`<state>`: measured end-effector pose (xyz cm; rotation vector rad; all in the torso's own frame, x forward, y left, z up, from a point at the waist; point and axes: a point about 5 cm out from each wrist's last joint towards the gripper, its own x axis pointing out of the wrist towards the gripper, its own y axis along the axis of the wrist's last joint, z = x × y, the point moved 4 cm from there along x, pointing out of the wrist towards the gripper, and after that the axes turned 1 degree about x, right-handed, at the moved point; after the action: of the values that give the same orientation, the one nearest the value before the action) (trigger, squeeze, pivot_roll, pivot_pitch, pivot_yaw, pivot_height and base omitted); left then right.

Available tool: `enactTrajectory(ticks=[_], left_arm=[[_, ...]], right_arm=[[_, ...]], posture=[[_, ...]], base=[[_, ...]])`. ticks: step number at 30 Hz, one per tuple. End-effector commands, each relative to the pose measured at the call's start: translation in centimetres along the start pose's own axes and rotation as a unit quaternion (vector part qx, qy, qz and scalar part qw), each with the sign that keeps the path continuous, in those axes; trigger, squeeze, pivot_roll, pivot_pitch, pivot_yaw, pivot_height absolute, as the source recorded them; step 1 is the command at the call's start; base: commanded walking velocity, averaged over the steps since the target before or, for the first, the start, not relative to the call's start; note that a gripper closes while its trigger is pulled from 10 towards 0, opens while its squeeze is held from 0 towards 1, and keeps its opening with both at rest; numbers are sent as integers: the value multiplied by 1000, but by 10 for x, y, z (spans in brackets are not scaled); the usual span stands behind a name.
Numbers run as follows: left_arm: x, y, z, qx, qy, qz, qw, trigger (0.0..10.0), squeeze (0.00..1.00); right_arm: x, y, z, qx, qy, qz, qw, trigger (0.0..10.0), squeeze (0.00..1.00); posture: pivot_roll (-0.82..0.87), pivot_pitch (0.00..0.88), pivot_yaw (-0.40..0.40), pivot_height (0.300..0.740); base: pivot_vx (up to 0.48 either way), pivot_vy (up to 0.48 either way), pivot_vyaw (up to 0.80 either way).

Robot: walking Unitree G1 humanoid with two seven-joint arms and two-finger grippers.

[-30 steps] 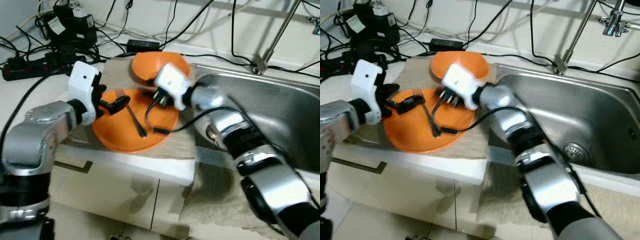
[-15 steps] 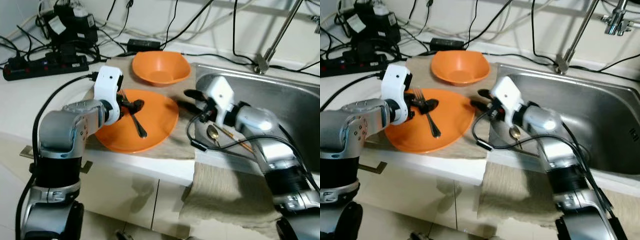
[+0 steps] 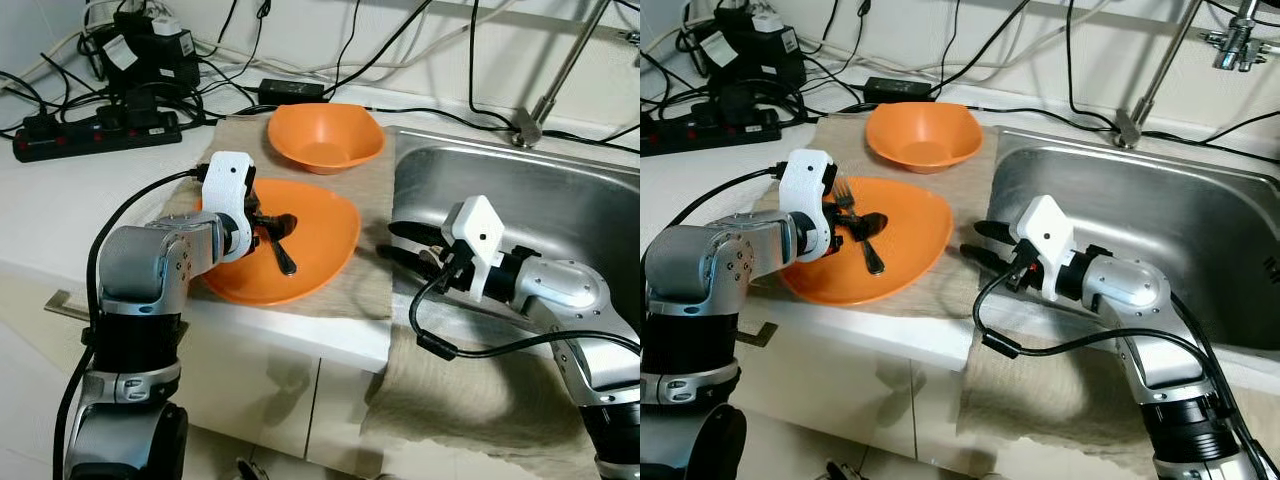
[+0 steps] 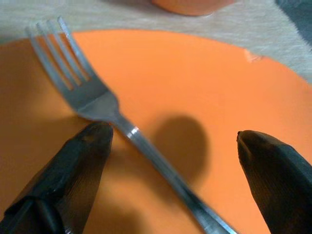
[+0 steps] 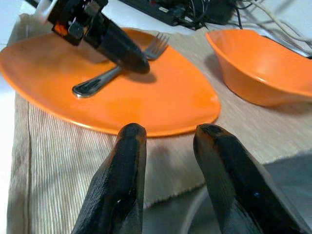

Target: Kitchen organization

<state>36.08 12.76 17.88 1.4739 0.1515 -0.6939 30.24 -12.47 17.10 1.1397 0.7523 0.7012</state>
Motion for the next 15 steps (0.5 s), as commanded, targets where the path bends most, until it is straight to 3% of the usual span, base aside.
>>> enactTrajectory(ticks=[1,6,7,8,9,11,12,15], left_arm=[[-1,4,-1,-1,3,-1,1000,10000,0],[4,-8,-8,40,33,-32,998,10000,0],[5,-15,-13,58,52,-45,996,7804,0],[5,-15,-13,58,52,-45,996,7804,0],[6,-20,-15,63,56,-55,995,2314,0],[6,-21,-15,65,57,-59,995,2314,0],[7,-23,-16,68,55,-64,994,0,0],[7,-26,-15,66,52,-69,994,0,0]], right_arm=[[-4,6,3,-4,-6,4,1000,10000,0],[-4,7,0,-11,2,-2,1000,10000,0],[-3,8,-1,-14,5,-5,1000,10000,0],[-3,8,-1,-14,5,-5,1000,10000,0],[-3,9,-2,-16,7,-8,1000,10000,0],[-3,9,-2,-16,7,-9,1000,10000,0],[-3,9,-2,-18,8,-10,1000,10000,0],[-4,9,-2,-20,9,-13,1000,10000,0]], posture=[[-65,0,-10,740],[-62,0,-15,740],[-62,0,-15,740],[-62,0,-15,740],[-63,0,-15,740],[-64,0,-14,740],[-64,0,-14,740],[-64,0,-14,740]], base=[[0,0,0],[0,0,0],[0,0,0],[0,0,0],[0,0,0],[0,0,0],[0,0,0],[0,0,0]])
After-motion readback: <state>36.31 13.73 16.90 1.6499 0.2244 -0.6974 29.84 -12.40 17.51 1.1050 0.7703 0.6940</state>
